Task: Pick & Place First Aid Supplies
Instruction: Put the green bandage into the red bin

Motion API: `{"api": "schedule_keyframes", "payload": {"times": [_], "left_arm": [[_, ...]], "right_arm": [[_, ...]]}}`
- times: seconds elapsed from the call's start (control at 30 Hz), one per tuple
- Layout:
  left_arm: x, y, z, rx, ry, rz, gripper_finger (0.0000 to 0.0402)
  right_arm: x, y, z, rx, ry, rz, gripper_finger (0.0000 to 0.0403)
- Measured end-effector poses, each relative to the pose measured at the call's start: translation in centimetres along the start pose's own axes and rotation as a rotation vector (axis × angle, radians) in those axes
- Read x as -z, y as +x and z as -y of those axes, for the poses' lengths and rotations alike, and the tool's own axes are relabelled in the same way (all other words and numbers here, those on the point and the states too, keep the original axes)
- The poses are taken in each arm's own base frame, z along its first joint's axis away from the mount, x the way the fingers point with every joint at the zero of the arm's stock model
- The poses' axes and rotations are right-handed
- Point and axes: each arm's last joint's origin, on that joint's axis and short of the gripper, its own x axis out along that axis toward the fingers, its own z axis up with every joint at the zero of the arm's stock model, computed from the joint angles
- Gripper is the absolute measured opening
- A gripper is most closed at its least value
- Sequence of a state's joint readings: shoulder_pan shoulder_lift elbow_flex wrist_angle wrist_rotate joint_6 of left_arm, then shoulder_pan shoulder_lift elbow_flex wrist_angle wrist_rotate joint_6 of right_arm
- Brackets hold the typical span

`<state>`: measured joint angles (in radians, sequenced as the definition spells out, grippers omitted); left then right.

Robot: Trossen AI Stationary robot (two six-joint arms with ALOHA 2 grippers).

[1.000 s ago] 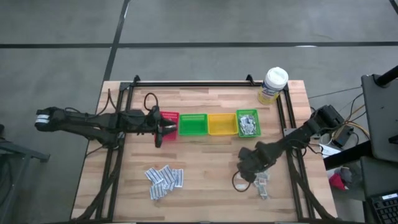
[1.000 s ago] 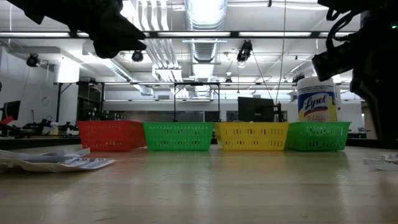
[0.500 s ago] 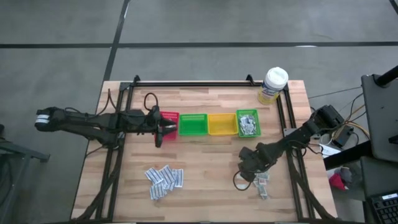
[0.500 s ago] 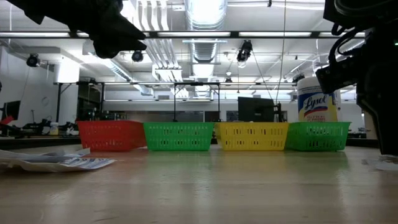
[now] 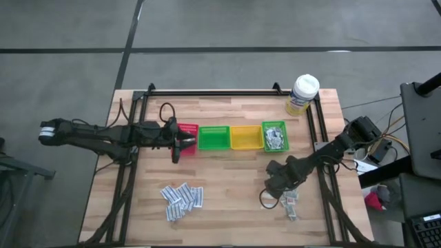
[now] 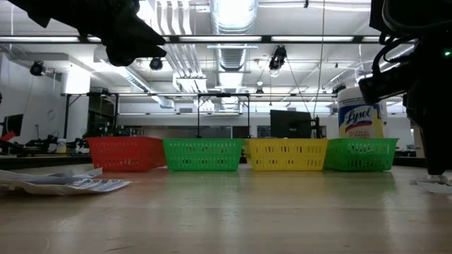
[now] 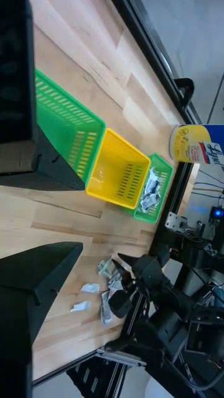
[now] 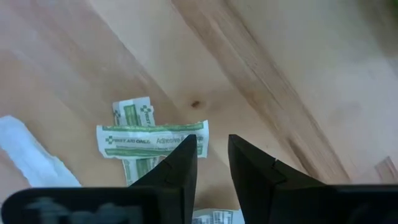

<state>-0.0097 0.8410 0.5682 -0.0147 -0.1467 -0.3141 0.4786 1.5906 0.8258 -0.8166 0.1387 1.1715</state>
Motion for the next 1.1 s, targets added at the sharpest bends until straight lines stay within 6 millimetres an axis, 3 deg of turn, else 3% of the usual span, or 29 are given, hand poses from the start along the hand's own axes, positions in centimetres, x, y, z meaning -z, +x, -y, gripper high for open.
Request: {"api": "schedule_keyframes", "payload": {"times": [0.43,1.1], "left_arm": [[0.0,0.0,0.0,0.0,0.0,0.0,0.0136],[0.0,0.0,0.0,0.0,0.0,0.0,0.0136]], "right_arm": [[-0.4,-1.0,-0.6,-0.037,-0.018,0.01,0.0077],[0.2,0.9,0.0,-0.063,0.038,0.008,0.0069]]}}
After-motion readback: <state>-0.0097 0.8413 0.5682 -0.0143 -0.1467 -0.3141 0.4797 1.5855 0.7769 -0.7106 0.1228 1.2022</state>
